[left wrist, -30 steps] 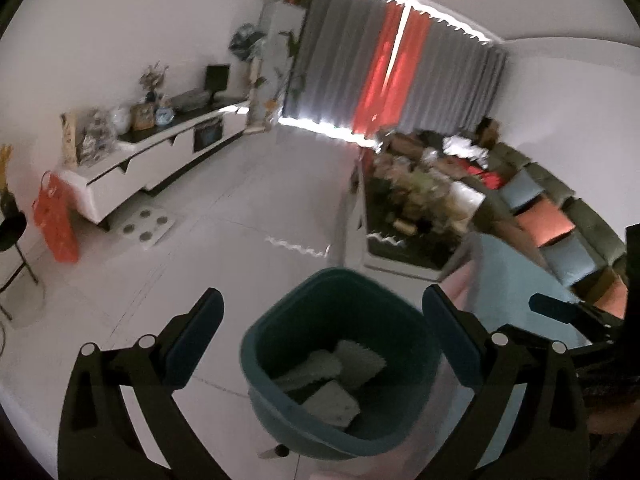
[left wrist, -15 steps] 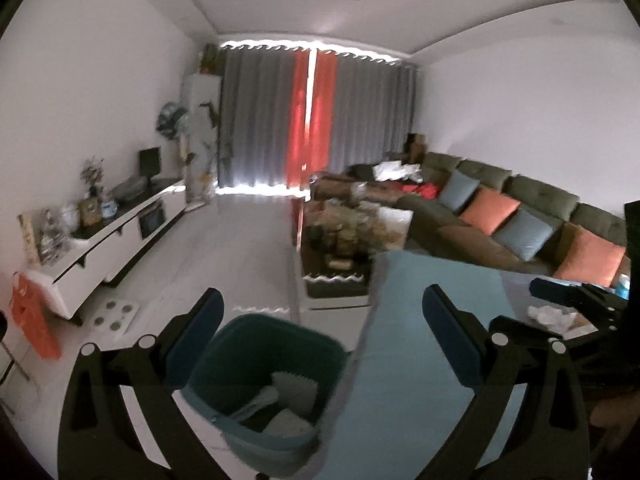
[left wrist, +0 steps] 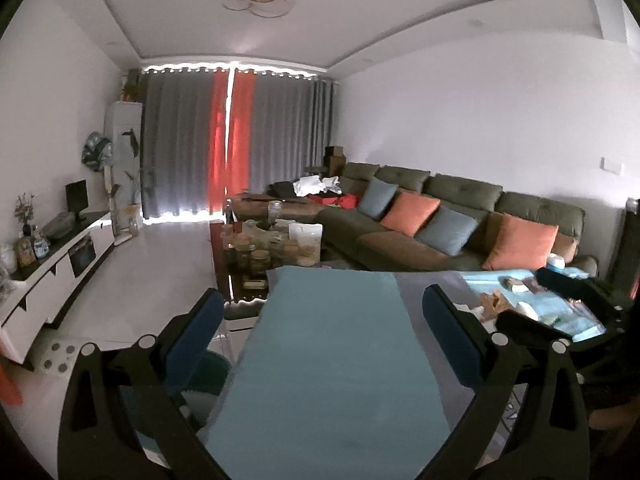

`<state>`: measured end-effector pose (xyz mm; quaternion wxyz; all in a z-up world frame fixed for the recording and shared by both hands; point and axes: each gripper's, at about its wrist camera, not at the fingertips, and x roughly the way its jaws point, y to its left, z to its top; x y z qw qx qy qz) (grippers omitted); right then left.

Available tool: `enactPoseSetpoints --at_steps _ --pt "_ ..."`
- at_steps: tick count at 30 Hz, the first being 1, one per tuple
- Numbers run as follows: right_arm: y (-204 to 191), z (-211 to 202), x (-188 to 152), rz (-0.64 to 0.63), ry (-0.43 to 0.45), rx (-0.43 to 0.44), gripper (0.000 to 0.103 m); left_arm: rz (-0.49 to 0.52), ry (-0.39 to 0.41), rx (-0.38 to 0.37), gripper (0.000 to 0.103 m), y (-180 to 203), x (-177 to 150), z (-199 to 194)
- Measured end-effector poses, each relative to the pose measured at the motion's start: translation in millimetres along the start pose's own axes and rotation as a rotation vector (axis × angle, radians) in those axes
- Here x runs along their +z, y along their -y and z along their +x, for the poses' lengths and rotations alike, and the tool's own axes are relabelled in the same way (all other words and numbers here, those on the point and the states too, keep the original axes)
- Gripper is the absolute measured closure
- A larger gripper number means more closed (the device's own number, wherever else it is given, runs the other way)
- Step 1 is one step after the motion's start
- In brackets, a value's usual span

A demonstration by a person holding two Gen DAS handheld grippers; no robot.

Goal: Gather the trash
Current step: 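Move both tools back over the table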

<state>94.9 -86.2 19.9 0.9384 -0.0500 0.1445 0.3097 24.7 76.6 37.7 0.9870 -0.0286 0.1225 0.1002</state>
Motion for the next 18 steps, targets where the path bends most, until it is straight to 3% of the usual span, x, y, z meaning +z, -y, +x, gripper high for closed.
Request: enactPoseSetpoints --at_steps 11,18 --pt "57 -44 -30 0.080 0.018 -0.206 0.007 0.039 -0.031 -0.145 0.005 59 -17 8" --pt "78 -62 -49 0.132 -0.002 -0.280 0.007 0.033 -0.047 -0.206 0.005 80 -29 18"
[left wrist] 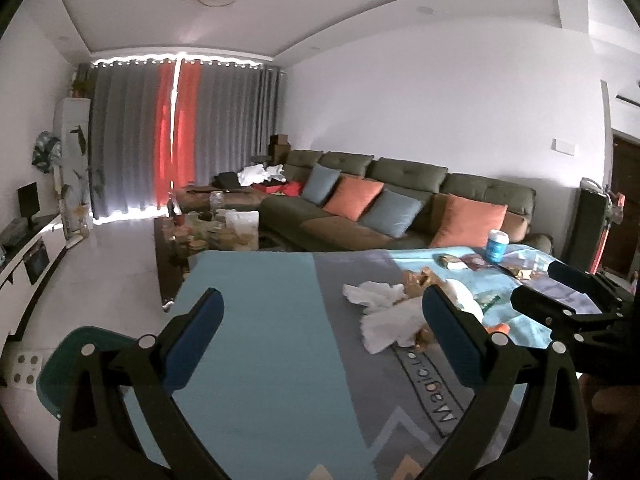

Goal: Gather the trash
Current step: 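Move both tools back over the table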

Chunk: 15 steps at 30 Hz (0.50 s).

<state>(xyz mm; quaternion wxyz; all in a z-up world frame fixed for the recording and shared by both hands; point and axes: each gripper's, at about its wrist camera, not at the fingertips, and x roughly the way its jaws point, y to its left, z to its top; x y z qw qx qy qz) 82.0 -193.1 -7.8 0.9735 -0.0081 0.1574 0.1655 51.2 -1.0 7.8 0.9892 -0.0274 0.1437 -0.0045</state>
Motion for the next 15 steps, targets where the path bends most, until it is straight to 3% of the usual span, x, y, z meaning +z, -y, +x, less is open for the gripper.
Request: enactPoseSetpoints --at_steps 15 --pt "30 -7 -18 0.060 -0.071 -0.112 0.007 0.045 -0.068 -0.091 0.005 21 -10 34"
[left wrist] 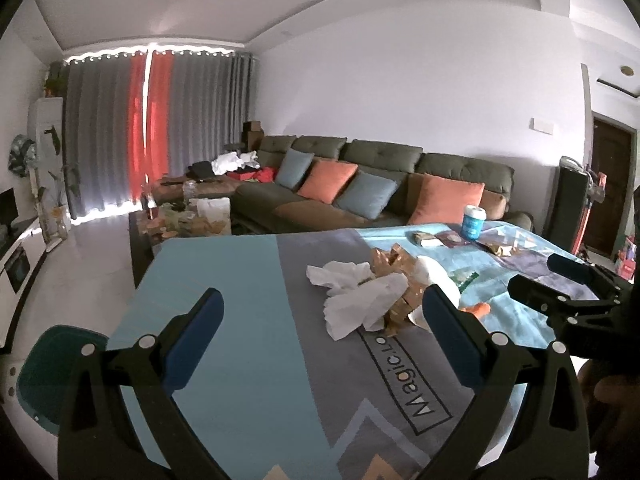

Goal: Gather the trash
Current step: 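Move both tools back over the table, then grasp the white tissues with the left gripper while the right grasps the orange peel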

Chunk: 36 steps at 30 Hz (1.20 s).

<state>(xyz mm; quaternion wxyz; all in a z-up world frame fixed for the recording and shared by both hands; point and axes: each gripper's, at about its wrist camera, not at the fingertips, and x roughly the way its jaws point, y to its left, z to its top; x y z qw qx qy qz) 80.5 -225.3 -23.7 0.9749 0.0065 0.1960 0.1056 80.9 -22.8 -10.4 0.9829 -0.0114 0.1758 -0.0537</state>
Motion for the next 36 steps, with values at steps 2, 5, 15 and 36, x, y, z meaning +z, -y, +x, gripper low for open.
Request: enactPoseSetpoints --at_steps 2,5,15,36 --pt "4 6 -3 0.010 -0.025 -0.007 0.007 0.008 -0.014 -0.006 0.005 -1 -1 5" --pt "9 16 -5 0.021 -0.054 -0.005 0.007 -0.001 -0.035 -0.021 0.005 -1 0 14" --pt "26 58 -14 0.040 -0.190 -0.045 0.007 0.012 -0.089 -0.055 0.005 2 -1 52" --pt "24 100 -22 -0.011 -0.317 -0.044 0.007 0.037 -0.191 -0.115 0.005 13 -6 118"
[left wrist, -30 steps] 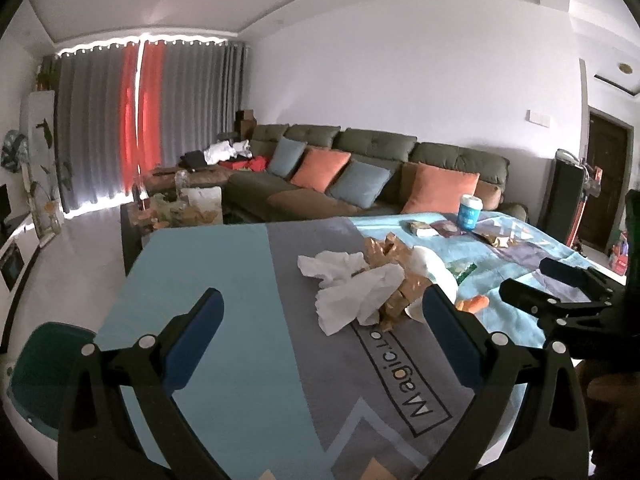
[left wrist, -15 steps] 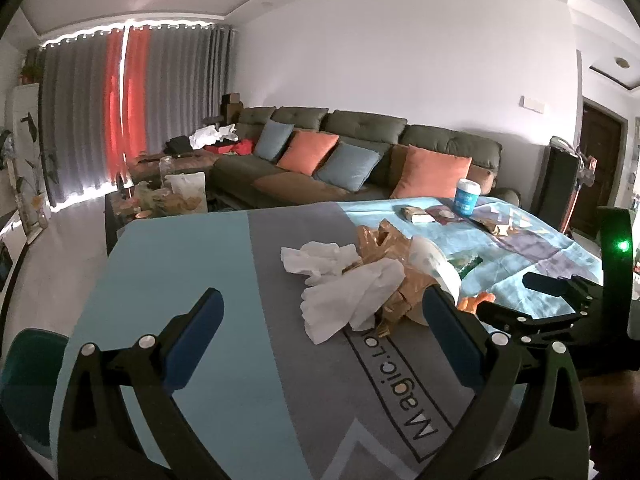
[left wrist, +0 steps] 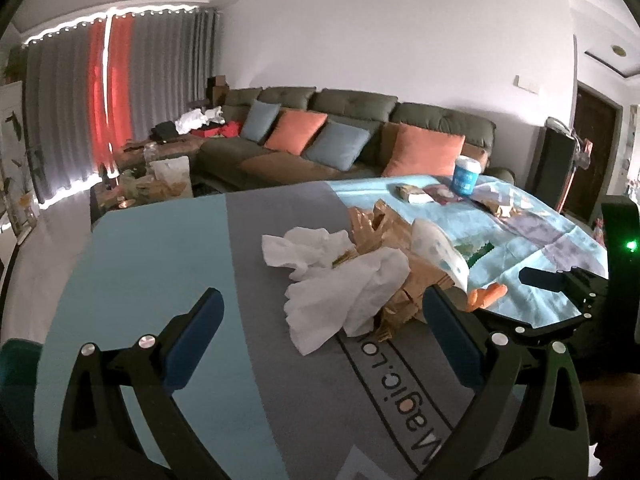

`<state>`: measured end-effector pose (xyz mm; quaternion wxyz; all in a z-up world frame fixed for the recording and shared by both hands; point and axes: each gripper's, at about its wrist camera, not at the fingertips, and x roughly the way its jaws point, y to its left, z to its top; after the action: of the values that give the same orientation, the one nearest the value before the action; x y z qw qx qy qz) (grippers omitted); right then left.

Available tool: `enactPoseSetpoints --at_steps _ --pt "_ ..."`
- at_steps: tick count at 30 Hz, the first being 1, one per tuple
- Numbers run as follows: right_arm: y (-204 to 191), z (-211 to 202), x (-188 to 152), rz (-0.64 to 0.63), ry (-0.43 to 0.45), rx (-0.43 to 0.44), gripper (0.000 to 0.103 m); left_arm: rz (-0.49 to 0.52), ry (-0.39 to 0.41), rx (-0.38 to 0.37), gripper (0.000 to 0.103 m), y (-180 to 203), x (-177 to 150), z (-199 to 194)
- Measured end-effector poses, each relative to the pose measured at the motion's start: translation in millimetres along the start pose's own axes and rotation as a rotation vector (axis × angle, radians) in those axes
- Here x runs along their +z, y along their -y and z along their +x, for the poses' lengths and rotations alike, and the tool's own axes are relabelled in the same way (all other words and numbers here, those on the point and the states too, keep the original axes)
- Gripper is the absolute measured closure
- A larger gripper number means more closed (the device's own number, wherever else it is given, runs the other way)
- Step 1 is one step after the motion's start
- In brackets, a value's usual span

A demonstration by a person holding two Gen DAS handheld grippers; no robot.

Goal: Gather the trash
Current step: 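Grasp the white tissues with the left gripper while the right grasps the orange peel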

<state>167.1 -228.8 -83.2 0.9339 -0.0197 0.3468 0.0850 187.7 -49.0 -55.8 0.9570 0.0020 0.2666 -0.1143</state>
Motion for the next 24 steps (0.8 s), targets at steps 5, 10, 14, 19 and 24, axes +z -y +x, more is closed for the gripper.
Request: enactPoseSetpoints --at_steps 5,10,14,19,24 --pt "2 9 1 0.001 -0.019 -0.001 0.007 -0.011 -0.033 -0.017 0.005 -1 0 16" --pt "5 17 1 0.006 -0.048 0.015 0.016 -0.022 -0.062 -0.027 0.005 -2 -2 25" --pt "6 20 0 0.007 -0.065 0.031 0.025 -0.035 -0.079 -0.033 0.005 -4 -3 30" --pt "7 17 -1 0.019 -0.060 0.040 0.029 -0.040 -0.099 -0.040 0.005 -4 -4 35" --pt "9 10 1 0.033 -0.039 0.023 0.058 -0.034 -0.103 -0.046 0.005 -2 -2 36"
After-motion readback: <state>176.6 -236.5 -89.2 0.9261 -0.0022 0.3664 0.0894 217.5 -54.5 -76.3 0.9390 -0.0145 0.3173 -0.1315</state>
